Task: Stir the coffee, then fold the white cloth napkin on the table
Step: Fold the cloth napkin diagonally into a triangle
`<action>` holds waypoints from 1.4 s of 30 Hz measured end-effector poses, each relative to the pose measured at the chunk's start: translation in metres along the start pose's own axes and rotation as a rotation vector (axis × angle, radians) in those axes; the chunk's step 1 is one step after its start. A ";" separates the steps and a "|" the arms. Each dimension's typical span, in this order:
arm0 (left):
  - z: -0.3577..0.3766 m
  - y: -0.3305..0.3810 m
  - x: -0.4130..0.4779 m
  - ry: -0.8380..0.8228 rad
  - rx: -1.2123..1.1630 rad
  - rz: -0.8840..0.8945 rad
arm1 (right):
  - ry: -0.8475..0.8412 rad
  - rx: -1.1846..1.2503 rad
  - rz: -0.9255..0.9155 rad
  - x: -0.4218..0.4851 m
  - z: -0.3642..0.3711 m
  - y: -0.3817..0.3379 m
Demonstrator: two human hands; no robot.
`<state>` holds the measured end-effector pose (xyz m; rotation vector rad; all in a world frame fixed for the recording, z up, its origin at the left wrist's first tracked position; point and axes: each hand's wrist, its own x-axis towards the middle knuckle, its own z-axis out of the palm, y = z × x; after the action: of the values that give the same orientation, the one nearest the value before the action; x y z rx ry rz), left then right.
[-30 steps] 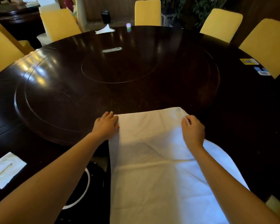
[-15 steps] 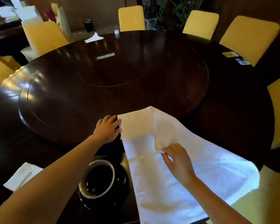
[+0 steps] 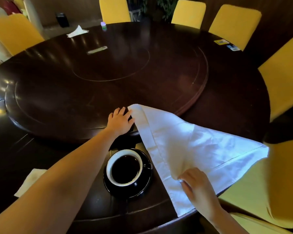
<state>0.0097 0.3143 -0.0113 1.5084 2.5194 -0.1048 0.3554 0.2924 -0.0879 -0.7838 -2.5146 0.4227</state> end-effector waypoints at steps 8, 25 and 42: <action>0.002 -0.003 0.001 -0.010 -0.004 0.011 | 0.036 -0.053 0.030 -0.032 -0.006 -0.024; 0.007 -0.005 0.005 0.157 -0.124 0.030 | 0.125 -0.169 -0.041 -0.069 0.003 -0.058; 0.005 -0.008 0.005 0.138 -0.189 0.013 | 0.042 -0.202 -0.059 -0.064 0.013 -0.083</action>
<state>0.0008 0.3142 -0.0177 1.5029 2.5395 0.2414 0.3575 0.1872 -0.0859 -0.7811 -2.5611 0.1316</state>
